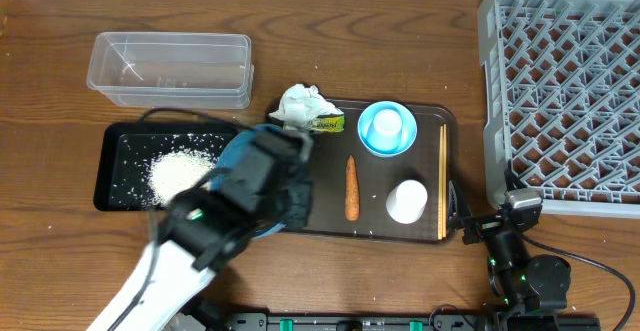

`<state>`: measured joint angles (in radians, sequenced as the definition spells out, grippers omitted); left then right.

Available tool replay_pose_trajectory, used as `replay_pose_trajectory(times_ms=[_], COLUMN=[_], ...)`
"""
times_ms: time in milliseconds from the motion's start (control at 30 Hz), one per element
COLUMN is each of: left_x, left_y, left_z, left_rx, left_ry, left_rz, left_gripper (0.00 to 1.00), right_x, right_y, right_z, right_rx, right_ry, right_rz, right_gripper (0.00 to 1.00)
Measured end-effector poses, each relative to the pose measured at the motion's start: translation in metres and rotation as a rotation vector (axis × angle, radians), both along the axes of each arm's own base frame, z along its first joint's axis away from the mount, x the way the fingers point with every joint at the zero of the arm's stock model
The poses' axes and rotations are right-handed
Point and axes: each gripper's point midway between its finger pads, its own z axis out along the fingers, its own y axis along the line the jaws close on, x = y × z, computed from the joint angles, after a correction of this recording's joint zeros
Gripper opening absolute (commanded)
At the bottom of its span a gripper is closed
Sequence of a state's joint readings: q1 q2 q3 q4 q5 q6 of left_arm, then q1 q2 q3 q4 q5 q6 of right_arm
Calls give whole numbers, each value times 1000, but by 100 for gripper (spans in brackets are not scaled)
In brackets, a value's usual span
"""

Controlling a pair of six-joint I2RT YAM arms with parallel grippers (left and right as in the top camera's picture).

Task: Sort waste into correct bins and load items into the dishwasher rack
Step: 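Carry the empty blue bowl back and set it on the brown tray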

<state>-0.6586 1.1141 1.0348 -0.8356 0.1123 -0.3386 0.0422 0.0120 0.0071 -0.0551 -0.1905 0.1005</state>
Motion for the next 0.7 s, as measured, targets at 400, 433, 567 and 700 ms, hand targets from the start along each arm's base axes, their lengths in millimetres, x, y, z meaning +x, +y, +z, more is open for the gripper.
replay_pose_trajectory(times_ms=[400,433,567,700], left_x=[31,33,40,41], left_y=[-52,-54,-60,-61], left_z=[-65,-68,-80,-97], left_rx=[79,79,81,104], left_ry=[61,62,70,106], left_rz=[2,4,11,30], left_gripper=[6,6,6,7], right_x=[0,0,0,0], right_y=[0,0,0,0], right_z=[0,0,0,0], right_rx=[0,0,0,0], right_ry=[0,0,0,0], right_rz=[0,0,0,0], right_gripper=[99,99,99,99])
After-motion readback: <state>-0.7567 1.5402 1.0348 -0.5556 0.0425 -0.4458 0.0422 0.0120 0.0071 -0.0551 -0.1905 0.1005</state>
